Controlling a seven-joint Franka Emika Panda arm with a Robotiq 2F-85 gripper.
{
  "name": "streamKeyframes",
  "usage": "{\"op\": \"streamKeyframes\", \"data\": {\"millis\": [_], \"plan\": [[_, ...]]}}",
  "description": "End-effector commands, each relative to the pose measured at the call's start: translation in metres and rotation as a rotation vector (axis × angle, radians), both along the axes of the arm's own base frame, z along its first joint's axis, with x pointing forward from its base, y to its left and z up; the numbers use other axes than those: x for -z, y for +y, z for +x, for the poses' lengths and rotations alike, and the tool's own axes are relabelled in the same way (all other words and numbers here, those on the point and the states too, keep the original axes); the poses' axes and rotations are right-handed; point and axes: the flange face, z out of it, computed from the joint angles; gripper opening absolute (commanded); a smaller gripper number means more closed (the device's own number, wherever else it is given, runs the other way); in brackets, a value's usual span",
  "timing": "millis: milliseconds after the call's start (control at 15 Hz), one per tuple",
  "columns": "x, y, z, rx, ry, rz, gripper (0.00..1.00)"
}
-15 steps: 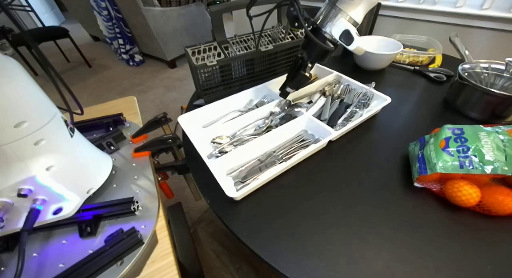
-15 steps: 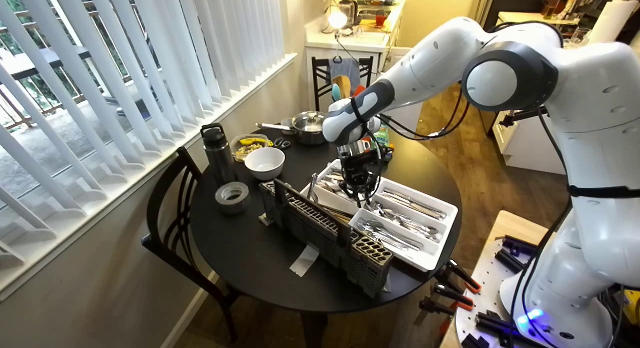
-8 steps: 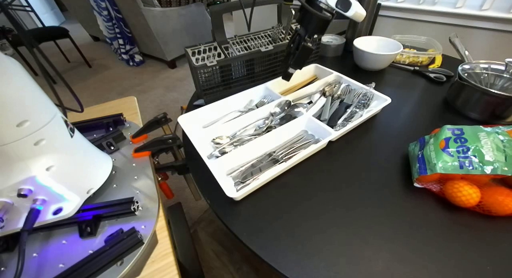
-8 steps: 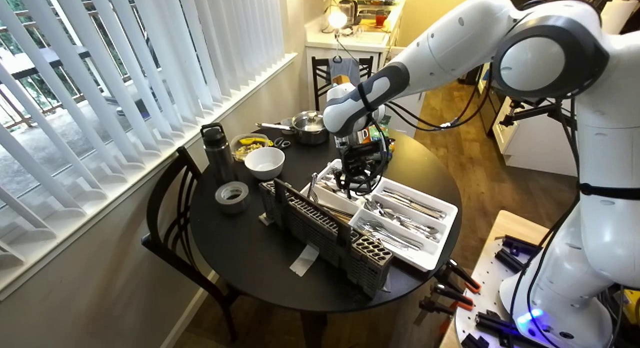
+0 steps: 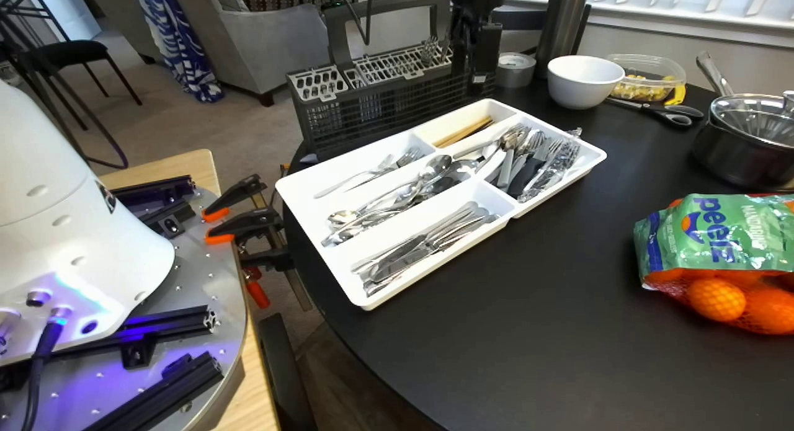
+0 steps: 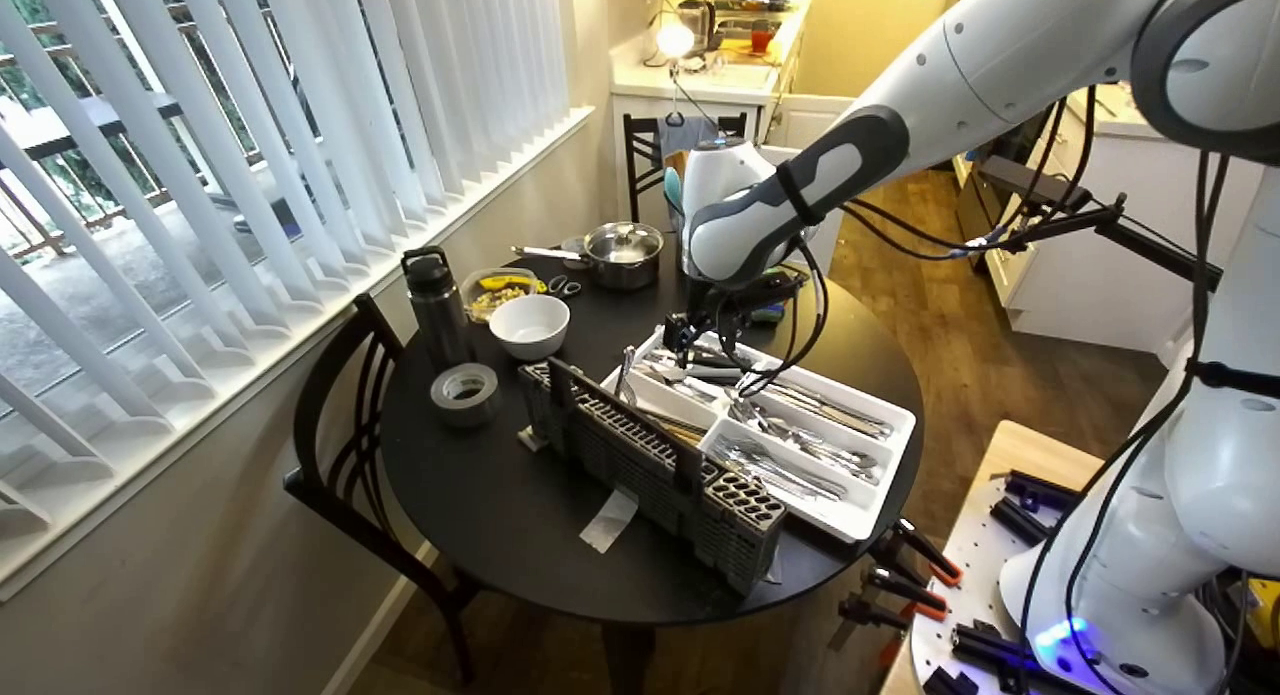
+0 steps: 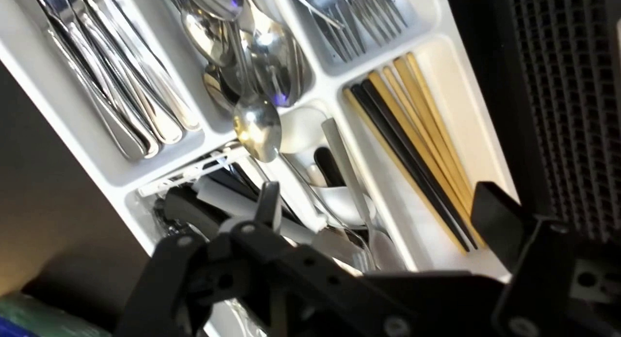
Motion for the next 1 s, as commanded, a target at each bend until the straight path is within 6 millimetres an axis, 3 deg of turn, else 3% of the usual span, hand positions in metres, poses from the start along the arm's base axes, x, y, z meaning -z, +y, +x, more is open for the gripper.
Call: {"op": "streamKeyframes", "data": {"millis": [0, 267, 600, 933], "plan": [[-0.012, 0.007, -0.024, -0.145, -0.135, 0.007, 1.0], [-0.041, 0.007, -0.041, -0.181, -0.304, 0.068, 1.0], [-0.068, 0.007, -0.065, -0.282, -0.297, 0.129, 1.0], [-0.089, 0.016, -0.073, -0.056, -0.397, 0.314, 1.0]]}}
